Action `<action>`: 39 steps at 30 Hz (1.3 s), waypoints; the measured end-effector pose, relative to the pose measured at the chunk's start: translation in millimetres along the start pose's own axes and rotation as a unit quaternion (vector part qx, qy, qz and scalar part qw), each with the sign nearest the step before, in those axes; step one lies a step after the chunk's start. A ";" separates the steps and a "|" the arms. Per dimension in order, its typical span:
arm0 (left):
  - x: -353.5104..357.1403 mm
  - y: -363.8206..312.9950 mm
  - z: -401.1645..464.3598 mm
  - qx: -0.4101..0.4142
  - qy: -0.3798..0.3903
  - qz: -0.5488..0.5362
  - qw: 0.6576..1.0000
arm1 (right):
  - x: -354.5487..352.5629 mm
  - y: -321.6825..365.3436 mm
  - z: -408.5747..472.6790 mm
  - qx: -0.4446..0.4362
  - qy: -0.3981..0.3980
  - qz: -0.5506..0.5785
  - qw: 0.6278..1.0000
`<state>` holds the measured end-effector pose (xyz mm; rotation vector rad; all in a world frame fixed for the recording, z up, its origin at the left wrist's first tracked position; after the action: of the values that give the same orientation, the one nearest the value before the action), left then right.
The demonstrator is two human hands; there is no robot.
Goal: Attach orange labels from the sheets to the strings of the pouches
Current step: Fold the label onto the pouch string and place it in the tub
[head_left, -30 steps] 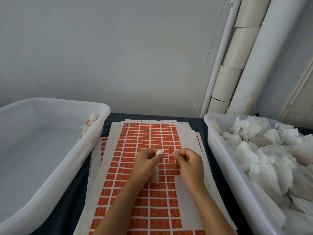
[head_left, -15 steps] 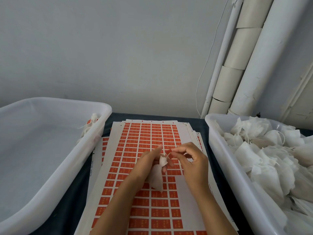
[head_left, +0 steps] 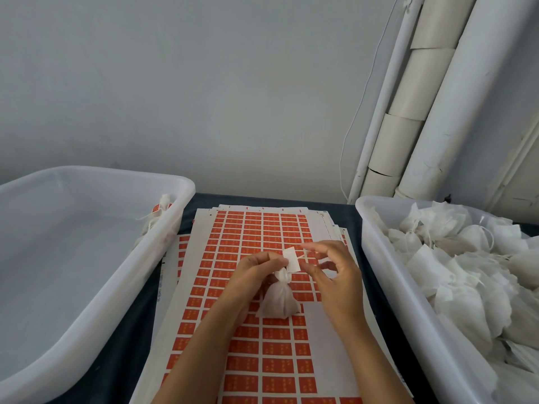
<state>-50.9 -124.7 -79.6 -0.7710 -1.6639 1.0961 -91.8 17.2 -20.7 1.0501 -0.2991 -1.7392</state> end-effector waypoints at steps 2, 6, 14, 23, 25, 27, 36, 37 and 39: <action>-1.4 -0.2 1.0 0.010 -0.006 0.003 1.000 | 1.9 2.4 -0.3 -0.016 0.009 -0.012 1.000; 0.0 -0.9 1.6 0.025 -0.001 0.031 0.999 | 3.6 5.5 -0.7 -0.040 0.019 -0.036 0.998; 9.5 -5.8 -2.2 0.055 0.039 0.045 0.997 | 14.5 -11.8 -0.2 0.044 0.066 0.061 0.995; 20.6 -8.3 -5.2 0.058 0.091 0.095 0.990 | 21.5 -13.2 -2.8 0.054 0.084 0.066 0.993; 21.5 -5.8 -4.8 0.051 0.094 0.120 0.987 | 21.5 -12.2 -3.4 0.049 0.086 0.058 0.993; 22.3 -3.5 -3.7 0.050 0.098 0.133 0.985 | 20.9 -12.1 -3.9 0.049 0.083 0.052 0.994; 24.0 0.2 -2.1 0.062 0.101 0.159 0.980 | 19.8 -11.4 -4.6 0.046 0.065 0.017 0.997; 23.0 0.9 -1.0 0.064 0.092 0.160 0.981 | 19.8 -11.6 -4.4 0.047 0.065 0.017 0.997; 22.3 2.3 0.0 0.065 0.084 0.154 0.982 | 20.0 -11.4 -4.5 0.046 0.067 0.022 0.996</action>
<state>-58.5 -104.5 -73.4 -1.0298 -1.3448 1.3006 -97.3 6.2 -40.7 1.2124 -0.3178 -1.6203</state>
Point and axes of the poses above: each hand's wrist, its own z-axis towards the middle knuckle, its own x-axis out of the palm, y = z × x, the point moved 9 cm from there along z, towards the middle knuckle, and after that the axes turned 15 degrees about -z, right-handed, at the moved point
